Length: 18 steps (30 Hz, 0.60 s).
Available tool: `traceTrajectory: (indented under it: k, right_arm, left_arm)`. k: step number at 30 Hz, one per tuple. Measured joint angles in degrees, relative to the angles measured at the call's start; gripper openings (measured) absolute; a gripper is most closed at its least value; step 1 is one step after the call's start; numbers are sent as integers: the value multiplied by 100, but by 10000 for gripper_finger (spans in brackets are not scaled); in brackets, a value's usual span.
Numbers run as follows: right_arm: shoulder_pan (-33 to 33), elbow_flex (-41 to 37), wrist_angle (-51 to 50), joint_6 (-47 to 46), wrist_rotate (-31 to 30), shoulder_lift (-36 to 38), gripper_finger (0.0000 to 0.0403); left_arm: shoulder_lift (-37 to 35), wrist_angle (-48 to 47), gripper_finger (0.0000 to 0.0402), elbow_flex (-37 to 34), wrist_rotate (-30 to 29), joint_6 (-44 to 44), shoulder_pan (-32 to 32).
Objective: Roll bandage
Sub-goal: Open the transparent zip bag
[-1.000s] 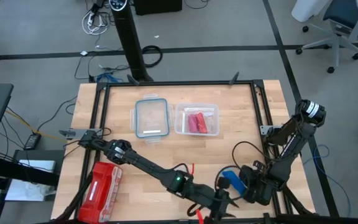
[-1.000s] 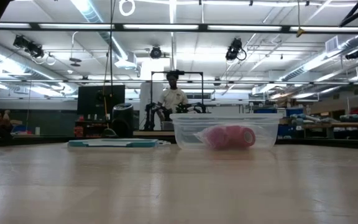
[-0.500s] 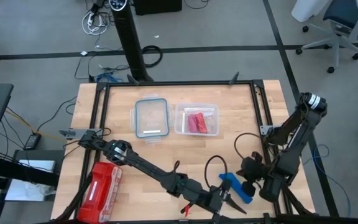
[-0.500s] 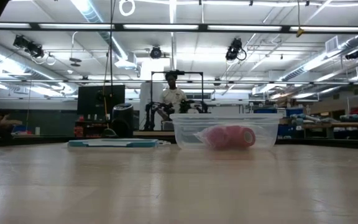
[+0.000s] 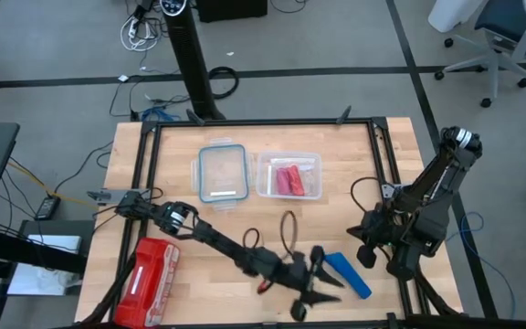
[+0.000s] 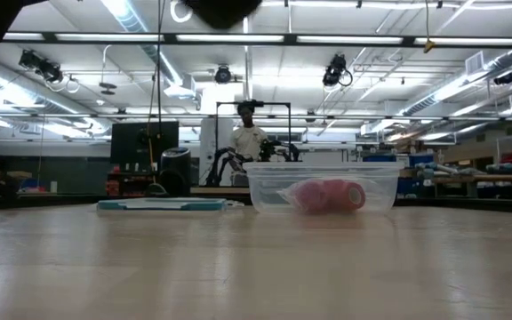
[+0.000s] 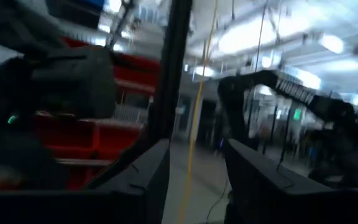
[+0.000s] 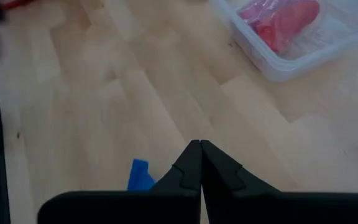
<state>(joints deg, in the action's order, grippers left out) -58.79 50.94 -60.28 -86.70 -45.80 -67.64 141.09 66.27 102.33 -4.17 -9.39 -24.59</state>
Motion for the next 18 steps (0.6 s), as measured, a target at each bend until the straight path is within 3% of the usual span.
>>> traceTrajectory:
  k: [3, 12, 16, 18]
  right_arm:
    - [85, 0, 51, 88, 15, 81, 3]
    - [185, 0, 80, 143, 40, 18, 4]
    - [505, -2, 75, 185, 65, -60, 4]
    - [890, 0, 31, 328, 352, -120, 4]
  left_arm:
    - [-233, 582, 160, -814, -69, -460, 245]
    - [-1532, 338, 160, -2742, -310, -622, 913]
    - [-2054, -676, 160, -3202, -364, -930, 1417]
    - [-2173, -1380, 160, -3237, -170, -1079, 1674]
